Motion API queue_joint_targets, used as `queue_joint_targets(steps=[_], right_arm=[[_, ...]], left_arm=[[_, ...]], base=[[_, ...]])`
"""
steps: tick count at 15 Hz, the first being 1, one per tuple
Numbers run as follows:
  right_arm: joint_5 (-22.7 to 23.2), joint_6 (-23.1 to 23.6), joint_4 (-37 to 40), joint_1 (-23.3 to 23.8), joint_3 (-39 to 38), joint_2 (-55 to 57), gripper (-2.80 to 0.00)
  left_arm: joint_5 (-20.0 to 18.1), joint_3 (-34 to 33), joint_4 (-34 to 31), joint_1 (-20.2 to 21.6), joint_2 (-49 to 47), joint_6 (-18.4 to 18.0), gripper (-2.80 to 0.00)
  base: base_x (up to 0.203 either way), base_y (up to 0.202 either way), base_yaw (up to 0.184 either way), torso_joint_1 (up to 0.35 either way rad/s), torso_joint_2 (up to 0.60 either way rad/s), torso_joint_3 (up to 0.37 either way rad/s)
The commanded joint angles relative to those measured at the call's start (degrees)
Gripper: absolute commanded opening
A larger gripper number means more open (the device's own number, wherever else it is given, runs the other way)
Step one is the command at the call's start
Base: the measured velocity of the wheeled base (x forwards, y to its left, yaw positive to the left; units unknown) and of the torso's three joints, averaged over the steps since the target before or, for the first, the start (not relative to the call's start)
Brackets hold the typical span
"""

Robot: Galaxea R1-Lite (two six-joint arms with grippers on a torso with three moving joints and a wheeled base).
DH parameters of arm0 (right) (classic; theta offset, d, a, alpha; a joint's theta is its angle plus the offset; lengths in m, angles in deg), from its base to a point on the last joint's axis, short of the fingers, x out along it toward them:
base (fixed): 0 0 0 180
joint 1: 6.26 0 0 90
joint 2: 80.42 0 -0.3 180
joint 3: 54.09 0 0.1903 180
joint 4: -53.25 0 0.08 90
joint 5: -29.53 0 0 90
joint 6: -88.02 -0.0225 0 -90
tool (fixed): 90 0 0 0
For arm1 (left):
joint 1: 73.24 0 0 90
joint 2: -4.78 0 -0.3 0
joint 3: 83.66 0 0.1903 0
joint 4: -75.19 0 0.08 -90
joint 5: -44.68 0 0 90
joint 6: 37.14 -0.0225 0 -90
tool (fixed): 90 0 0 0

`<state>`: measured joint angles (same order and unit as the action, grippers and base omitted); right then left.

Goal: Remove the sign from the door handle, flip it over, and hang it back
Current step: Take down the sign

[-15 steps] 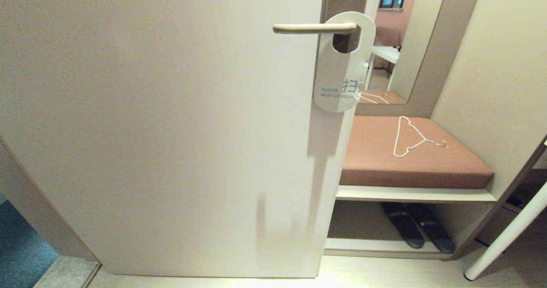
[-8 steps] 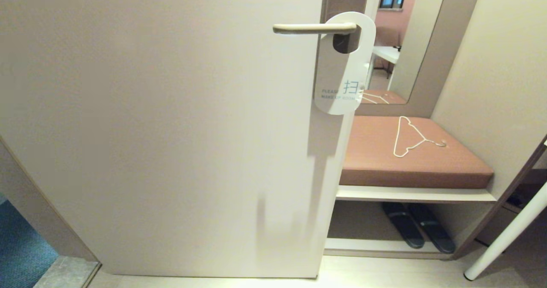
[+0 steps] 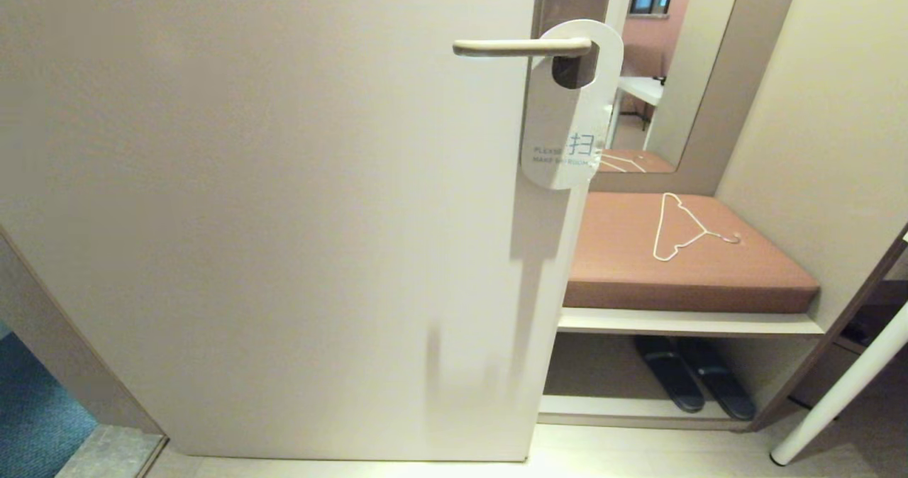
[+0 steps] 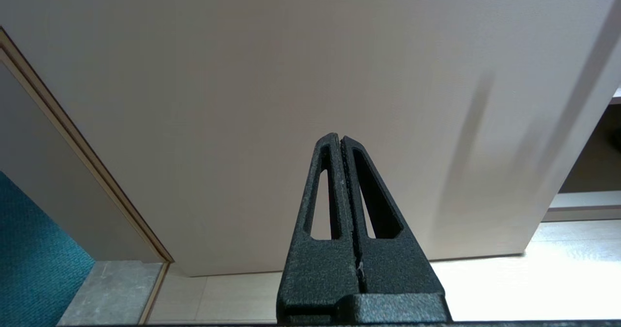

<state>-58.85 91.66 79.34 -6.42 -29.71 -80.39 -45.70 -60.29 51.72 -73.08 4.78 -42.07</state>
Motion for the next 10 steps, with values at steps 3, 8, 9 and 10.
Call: queue_joint_targets(steps=[3,8,9,10], right_arm=[[0.05,0.05,0.01,-0.02,-0.05,-0.02,-2.8],[0.05,0.05,0.01,-0.02,-0.03,-0.02,-2.8],[0.05,0.05,0.01,-0.02,0.02,-0.02,-2.8],[0.05,0.05,0.01,-0.02,-0.05,-0.02,-2.8]], left_arm=[[0.11,0.0,0.1,0.02,0.0,0.77,-2.8],[0.47,0.0,0.19,0.02,0.0,3.79,-2.8],[0.48,0.0,0.19,0.02,0.0,3.79,-2.8],[0.47,0.0,0.19,0.02,0.0,3.78,-2.8]], base=[[0.0,0.0,0.0,0.0,0.0,0.0],[0.0,0.0,0.0,0.0,0.0,0.0],[0.0,0.0,0.0,0.0,0.0,0.0],[0.0,0.0,0.0,0.0,0.0,0.0]])
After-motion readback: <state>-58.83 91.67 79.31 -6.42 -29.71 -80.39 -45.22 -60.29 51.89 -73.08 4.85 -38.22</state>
